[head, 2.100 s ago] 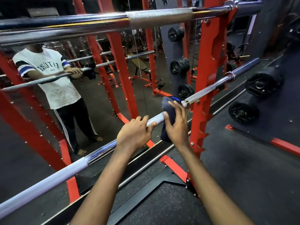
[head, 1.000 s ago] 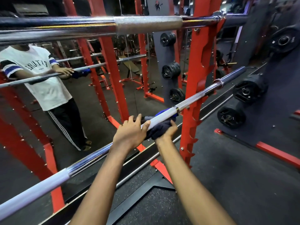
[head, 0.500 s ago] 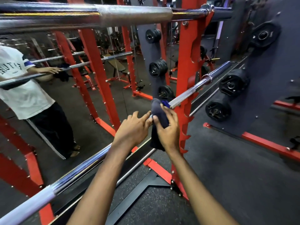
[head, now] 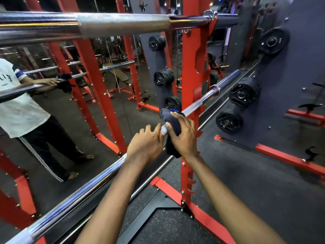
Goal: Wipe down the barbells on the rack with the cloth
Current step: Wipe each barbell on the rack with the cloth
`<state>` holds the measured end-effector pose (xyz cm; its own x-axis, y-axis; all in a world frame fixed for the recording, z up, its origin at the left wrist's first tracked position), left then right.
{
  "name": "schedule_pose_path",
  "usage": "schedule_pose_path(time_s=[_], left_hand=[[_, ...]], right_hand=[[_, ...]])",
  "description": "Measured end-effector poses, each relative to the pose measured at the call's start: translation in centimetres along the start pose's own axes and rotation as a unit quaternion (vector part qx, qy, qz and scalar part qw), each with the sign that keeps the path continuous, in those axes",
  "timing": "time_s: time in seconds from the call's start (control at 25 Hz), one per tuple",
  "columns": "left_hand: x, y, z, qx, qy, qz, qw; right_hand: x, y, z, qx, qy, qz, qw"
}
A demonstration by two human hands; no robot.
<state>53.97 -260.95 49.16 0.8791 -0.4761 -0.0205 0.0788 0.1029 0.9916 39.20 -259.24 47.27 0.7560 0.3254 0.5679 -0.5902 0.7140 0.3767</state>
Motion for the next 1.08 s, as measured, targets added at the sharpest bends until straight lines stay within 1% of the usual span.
schedule_pose_path(time_s=[0.08, 0.2, 0.28, 0.4, 0.48, 0.52, 0.6, 0.68, 0.72, 0.76, 0.84, 0.92, 0.96, 1.0, 1.08], left_hand=[[-0.9, 0.2, 0.6, -0.016, 0.003, 0.000, 1.000], [-1.3, -0.2, 1.4, -0.015, 0.013, -0.007, 1.000], [-1.5, -0.3, 2.1, -0.021, 0.015, 0.002, 1.000], [-2.5, -0.5, 3.0, -0.028, 0.003, 0.015, 0.999], [-2.7, -0.6, 3.6, -0.024, 0.005, 0.003, 1.000], [-2.7, -0.6, 3.8, -0.022, 0.007, -0.002, 1.000], [-2.7, -0.7, 3.9, -0.020, 0.012, -0.001, 1.000], [-2.7, -0.7, 3.8, -0.030, 0.016, 0.012, 0.999], [-2.8, -0.6, 3.8, -0.039, 0.019, 0.022, 0.999], [-2.9, -0.5, 3.8, -0.046, 0.021, 0.029, 0.998], [-3.1, -0.3, 3.9, -0.050, 0.026, 0.027, 0.998], [-3.3, -0.4, 4.1, -0.054, 0.034, 0.022, 0.998], [-3.3, -0.4, 4.3, -0.055, 0.040, 0.018, 0.997], [-3.4, -0.4, 4.5, -0.057, 0.047, 0.009, 0.997], [-3.6, -0.4, 5.0, -0.064, 0.054, -0.004, 0.996]], right_hand=[[-1.5, 0.2, 1.8, 0.000, -0.009, -0.008, 1.000], [-3.5, 0.5, 4.7, 0.014, -0.022, -0.009, 1.000], [-4.3, 0.9, 4.8, -0.004, -0.046, 0.004, 0.999], [-4.5, 0.6, 2.1, -0.040, -0.097, 0.075, 0.992], [-5.1, -0.5, 0.4, -0.042, -0.129, 0.186, 0.973], [-5.7, -0.7, 0.0, -0.061, -0.156, 0.247, 0.954], [-7.7, -0.8, 0.2, -0.127, -0.226, 0.331, 0.907], [-10.3, -1.4, 0.6, -0.184, -0.306, 0.365, 0.860], [-11.5, -2.1, 0.8, -0.198, -0.338, 0.370, 0.843], [-12.0, -2.4, 0.8, -0.196, -0.365, 0.377, 0.829], [-11.1, -1.7, 0.6, -0.187, -0.383, 0.393, 0.815], [-10.0, -2.2, -0.2, -0.161, -0.387, 0.438, 0.795], [-9.9, -3.2, -1.1, -0.137, -0.406, 0.457, 0.779], [-9.8, -4.2, -2.0, -0.110, -0.435, 0.478, 0.755], [-9.5, -6.4, -2.8, -0.063, -0.491, 0.558, 0.667]])
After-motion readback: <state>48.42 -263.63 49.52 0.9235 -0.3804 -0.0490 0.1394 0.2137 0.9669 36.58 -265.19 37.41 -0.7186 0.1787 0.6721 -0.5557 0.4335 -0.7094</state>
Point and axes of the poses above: each hand's wrist, its own z-axis towards the middle knuckle, its own y-axis out of the back of the hand, x = y × z, the point moved 9 cm from there along z, towards the middle knuckle, and after that the axes turned 6 degrees about x, right-handed, at the moved point
